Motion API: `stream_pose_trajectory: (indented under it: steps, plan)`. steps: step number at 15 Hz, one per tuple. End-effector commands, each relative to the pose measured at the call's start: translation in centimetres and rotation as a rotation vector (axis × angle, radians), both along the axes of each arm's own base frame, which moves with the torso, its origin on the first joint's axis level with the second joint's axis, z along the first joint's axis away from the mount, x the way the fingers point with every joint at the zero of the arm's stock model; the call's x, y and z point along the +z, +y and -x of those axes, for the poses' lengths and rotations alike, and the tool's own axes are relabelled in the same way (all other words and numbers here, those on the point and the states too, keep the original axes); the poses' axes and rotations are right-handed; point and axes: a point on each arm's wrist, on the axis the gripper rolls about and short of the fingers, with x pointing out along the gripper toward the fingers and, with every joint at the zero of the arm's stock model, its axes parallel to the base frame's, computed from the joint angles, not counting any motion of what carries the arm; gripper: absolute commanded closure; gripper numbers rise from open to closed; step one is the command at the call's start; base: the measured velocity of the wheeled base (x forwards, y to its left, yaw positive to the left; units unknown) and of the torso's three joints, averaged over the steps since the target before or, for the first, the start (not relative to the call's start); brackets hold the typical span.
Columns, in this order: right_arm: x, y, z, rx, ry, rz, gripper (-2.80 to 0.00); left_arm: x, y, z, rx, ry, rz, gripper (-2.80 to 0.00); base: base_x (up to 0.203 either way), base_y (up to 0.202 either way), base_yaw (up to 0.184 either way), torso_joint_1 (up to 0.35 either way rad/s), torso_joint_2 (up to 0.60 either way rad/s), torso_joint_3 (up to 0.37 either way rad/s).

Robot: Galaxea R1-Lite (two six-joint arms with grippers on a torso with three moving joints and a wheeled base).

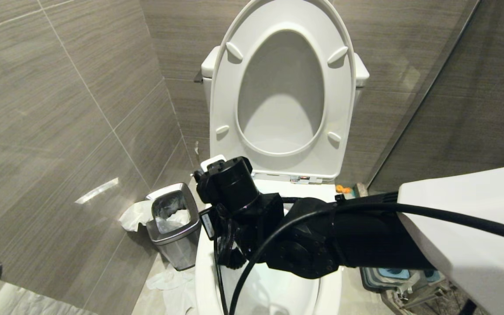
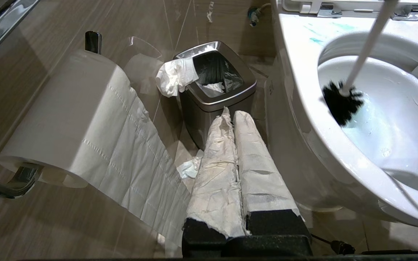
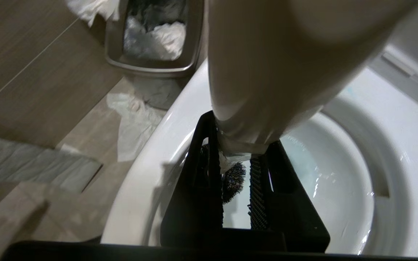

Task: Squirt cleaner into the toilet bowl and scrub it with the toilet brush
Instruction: Scrub the toilet bowl

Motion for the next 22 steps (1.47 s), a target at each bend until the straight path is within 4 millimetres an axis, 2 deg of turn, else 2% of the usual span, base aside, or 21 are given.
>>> stream_pose_trajectory:
  steps: [1,5,7,10,13,16,19,20,22]
  plan:
    - [0.7,-1.2,2.9,0.026,0.027,0.010,0.00,0.0,0.0,0.0,0.000,0.002,0.000,0.00,0.000,0.000,0.000,0.000,0.00,0.000]
    - [0.4,-5.8,6.6,0.024,0.095,0.055,0.00,0.0,0.0,0.0,0.000,0.002,0.000,0.00,0.000,0.000,0.000,0.000,0.00,0.000]
    - [0.6,-8.5,7.5,-0.001,0.114,0.061,0.00,0.0,0.0,0.0,0.000,0.002,0.000,0.00,0.000,0.000,0.000,0.000,0.00,0.000]
    - [0.9,-11.7,6.1,-0.096,0.123,0.047,0.00,0.0,0.0,0.0,0.000,0.002,0.000,0.00,0.000,0.000,0.000,0.000,0.00,0.000]
    - [1.2,-14.0,2.6,-0.203,0.082,0.025,0.00,0.0,0.0,0.0,0.000,0.002,0.000,0.00,0.000,0.000,0.000,0.000,0.00,0.000]
    - [-0.1,-13.5,-0.5,-0.231,0.027,0.021,0.00,0.0,0.0,0.0,0.000,0.002,0.000,0.00,0.000,0.000,0.000,0.000,0.00,0.000]
    - [-1.2,-11.3,-3.4,-0.234,-0.018,-0.003,0.00,0.0,0.0,0.0,0.000,0.002,0.000,0.00,0.000,0.000,0.000,0.000,0.00,0.000]
    - [-1.7,-10.6,-3.9,-0.229,-0.021,0.002,0.00,0.0,0.0,0.0,0.000,0.002,0.000,0.00,0.000,0.000,0.000,0.000,0.00,0.000]
    - [-2.9,-9.2,-3.7,-0.195,-0.012,0.027,0.00,0.0,0.0,0.0,0.000,0.002,0.000,0.00,0.000,0.000,0.000,0.000,0.00,0.000]
